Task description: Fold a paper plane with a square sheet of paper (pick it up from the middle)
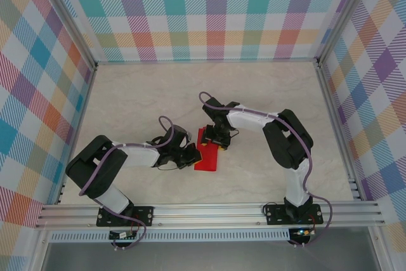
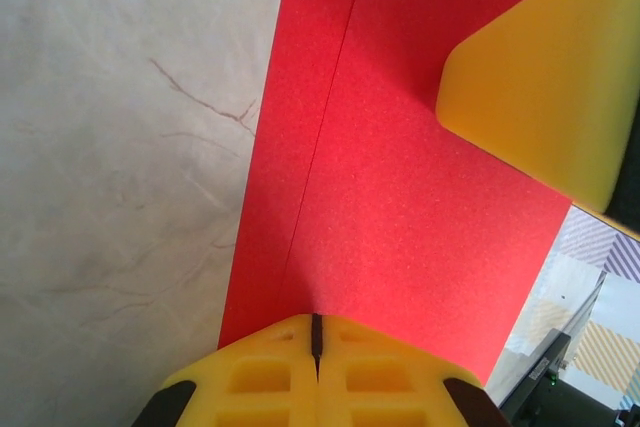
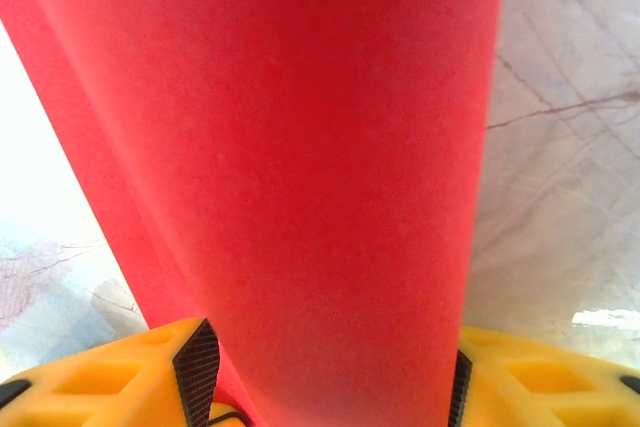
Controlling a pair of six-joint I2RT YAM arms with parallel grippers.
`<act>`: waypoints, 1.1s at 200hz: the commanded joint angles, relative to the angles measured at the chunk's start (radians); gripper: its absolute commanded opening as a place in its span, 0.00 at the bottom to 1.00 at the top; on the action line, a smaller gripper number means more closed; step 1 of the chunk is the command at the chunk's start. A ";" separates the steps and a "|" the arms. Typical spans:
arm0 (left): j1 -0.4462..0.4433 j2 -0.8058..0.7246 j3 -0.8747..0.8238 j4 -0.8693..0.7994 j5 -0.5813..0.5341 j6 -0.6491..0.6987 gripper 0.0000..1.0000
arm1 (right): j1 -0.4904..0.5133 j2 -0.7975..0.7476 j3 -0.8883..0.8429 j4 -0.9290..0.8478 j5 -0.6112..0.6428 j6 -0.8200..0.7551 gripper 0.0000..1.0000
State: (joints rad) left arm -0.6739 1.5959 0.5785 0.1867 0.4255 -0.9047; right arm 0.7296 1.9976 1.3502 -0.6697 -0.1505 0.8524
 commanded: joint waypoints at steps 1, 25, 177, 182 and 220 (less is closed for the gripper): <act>-0.007 0.032 0.009 -0.100 -0.084 -0.001 0.00 | 0.012 0.043 -0.064 0.016 0.027 -0.017 0.61; -0.007 0.035 0.012 -0.130 -0.101 0.001 0.00 | 0.013 -0.044 -0.080 0.040 0.016 -0.048 0.64; -0.007 0.042 0.018 -0.175 -0.120 -0.003 0.00 | -0.045 -0.204 -0.253 0.243 -0.182 -0.173 0.59; -0.007 0.041 0.018 -0.176 -0.119 -0.003 0.00 | -0.047 -0.203 -0.255 0.244 -0.182 -0.173 0.58; -0.007 0.022 0.026 -0.177 -0.112 -0.005 0.00 | -0.049 -0.169 -0.245 0.237 -0.177 -0.171 0.50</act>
State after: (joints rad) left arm -0.6739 1.5982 0.6071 0.1326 0.3958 -0.9047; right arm 0.6865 1.8278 1.1069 -0.4473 -0.3073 0.6945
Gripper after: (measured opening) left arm 0.045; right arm 0.518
